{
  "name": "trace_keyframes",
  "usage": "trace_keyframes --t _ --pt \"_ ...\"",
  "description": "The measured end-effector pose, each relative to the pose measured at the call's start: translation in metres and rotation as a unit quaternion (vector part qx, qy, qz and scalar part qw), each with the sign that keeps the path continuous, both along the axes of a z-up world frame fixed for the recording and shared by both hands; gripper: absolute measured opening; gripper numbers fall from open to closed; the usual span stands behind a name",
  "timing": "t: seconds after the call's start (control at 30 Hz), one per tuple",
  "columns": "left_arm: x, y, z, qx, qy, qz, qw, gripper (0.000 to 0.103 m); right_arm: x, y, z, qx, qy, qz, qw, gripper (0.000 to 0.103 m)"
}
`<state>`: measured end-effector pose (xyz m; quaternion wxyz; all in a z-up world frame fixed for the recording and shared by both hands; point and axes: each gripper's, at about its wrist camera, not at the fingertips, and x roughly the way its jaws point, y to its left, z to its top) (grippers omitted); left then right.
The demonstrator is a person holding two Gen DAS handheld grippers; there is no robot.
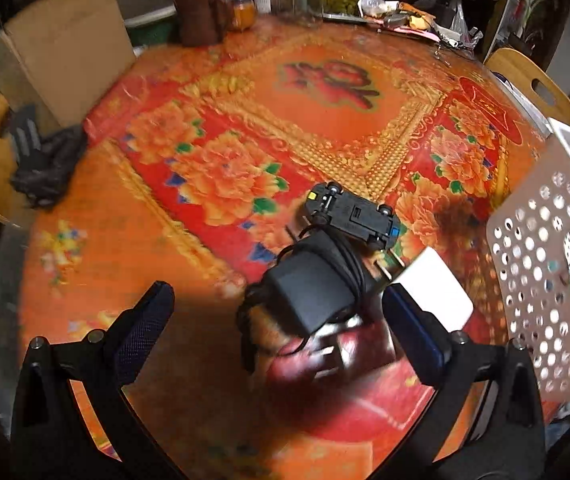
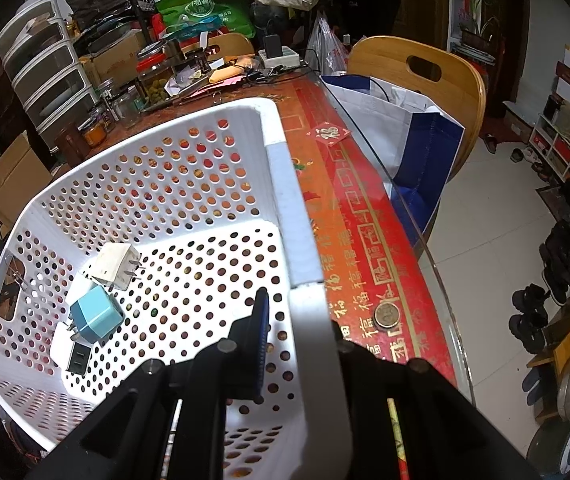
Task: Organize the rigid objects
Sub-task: 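Return the left gripper to the pile and grasp the black power adapter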
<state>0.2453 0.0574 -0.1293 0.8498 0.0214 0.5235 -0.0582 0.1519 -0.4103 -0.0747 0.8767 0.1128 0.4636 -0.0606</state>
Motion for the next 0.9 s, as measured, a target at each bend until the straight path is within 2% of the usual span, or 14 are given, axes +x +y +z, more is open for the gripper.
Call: trace_keyframes --t 0.07,0.27,0.5,0.57,0.63,0.8,0.87,0.9 --pt "0.013 0.001 -0.005 -0.023 0.007 0.013 0.9996 0.103 0.000 0.000 0.000 0.000 -0.001 0.000 1.000 0.015" --pt "0.030 0.010 -0.024 -0.052 0.034 0.063 0.9961 0.102 -0.001 -0.001 -0.001 0.000 -0.001 0.001 1.000 0.015" --pt "0.030 -0.001 -0.033 -0.039 0.032 0.081 0.9954 0.099 -0.001 -0.001 0.000 0.001 -0.001 0.001 1.000 0.015" --pt "0.028 -0.005 -0.032 -0.030 0.024 0.079 0.9962 0.093 -0.001 -0.002 -0.001 0.001 -0.001 0.001 1.000 0.015" --pt "0.025 -0.007 -0.028 -0.029 0.015 0.077 0.9965 0.074 -0.001 -0.002 -0.001 0.001 -0.001 0.001 1.000 0.015" --pt "0.016 -0.011 -0.020 -0.011 -0.003 0.068 0.9976 0.071 -0.001 -0.002 -0.001 0.001 -0.002 0.001 1.000 0.015" --pt "0.012 -0.010 -0.011 -0.011 -0.019 0.064 0.9977 0.065 -0.001 -0.002 -0.001 0.001 -0.001 0.002 1.000 0.015" --pt "0.010 -0.009 -0.008 -0.015 -0.022 0.062 0.9977 0.055 -0.001 -0.002 -0.001 0.000 -0.001 0.002 1.000 0.015"
